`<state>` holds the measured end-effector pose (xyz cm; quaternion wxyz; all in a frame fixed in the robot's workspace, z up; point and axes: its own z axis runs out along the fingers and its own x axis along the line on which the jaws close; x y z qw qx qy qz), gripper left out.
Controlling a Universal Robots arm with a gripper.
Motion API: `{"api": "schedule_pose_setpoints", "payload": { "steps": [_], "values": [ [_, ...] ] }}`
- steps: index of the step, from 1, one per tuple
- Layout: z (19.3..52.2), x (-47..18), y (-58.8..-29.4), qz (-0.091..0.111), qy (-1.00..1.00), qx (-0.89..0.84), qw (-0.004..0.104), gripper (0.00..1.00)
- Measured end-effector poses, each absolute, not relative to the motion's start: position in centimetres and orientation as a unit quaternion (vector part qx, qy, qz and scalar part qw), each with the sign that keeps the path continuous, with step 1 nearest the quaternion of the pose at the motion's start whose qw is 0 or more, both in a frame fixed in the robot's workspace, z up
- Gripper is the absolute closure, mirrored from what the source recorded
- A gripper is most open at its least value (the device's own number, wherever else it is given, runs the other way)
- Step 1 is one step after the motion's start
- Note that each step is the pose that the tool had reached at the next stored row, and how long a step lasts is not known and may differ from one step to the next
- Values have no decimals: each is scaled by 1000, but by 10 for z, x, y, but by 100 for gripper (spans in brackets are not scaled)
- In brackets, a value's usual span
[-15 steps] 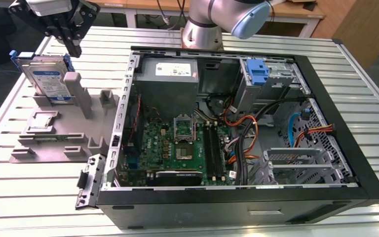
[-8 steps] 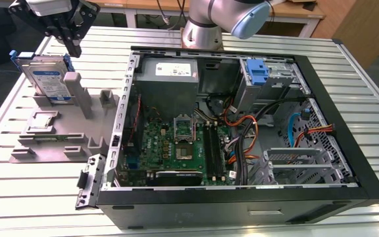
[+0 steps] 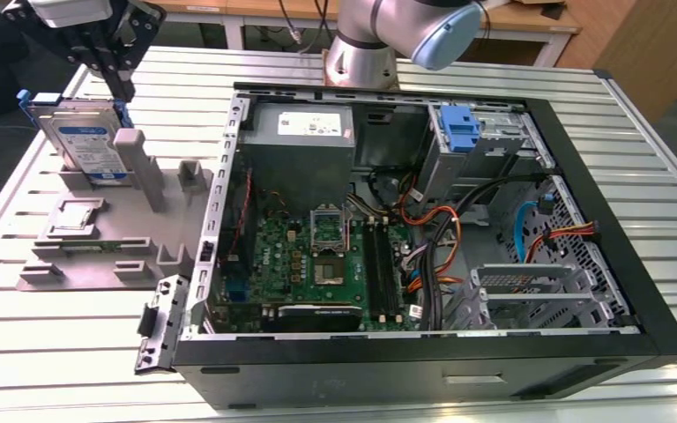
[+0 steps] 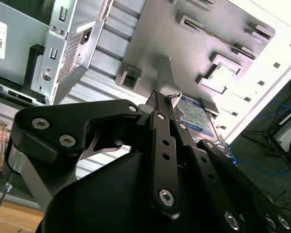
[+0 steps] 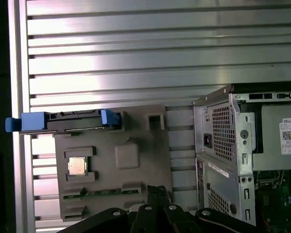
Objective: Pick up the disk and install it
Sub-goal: 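Reach for the disk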
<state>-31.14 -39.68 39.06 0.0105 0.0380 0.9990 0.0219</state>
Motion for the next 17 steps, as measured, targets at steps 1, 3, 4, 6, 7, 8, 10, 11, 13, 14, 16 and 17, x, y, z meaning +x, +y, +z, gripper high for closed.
{"api": "schedule_pose_setpoints", "payload": {
  "steps": [1, 3, 4, 6, 7, 8, 10, 11, 13, 14, 16, 17],
  "values": [
    [391, -314, -397, 22, 999, 38, 11, 90],
    [390, -317, -396, 22, 999, 38, 10, 90],
    [390, -318, -396, 22, 999, 38, 10, 90],
    [390, -318, -396, 22, 999, 38, 10, 90],
    [390, -318, -396, 22, 999, 38, 10, 90],
    [390, -318, -396, 22, 999, 38, 10, 90],
    [390, -318, -396, 22, 999, 38, 10, 90],
    [390, -319, -396, 22, 999, 38, 10, 90],
    [390, -320, -396, 22, 999, 38, 10, 90],
    [390, -321, -396, 22, 999, 38, 10, 90],
    [390, -321, -396, 22, 999, 38, 10, 90],
    [390, -321, -396, 22, 999, 38, 10, 90]
  ]
}}
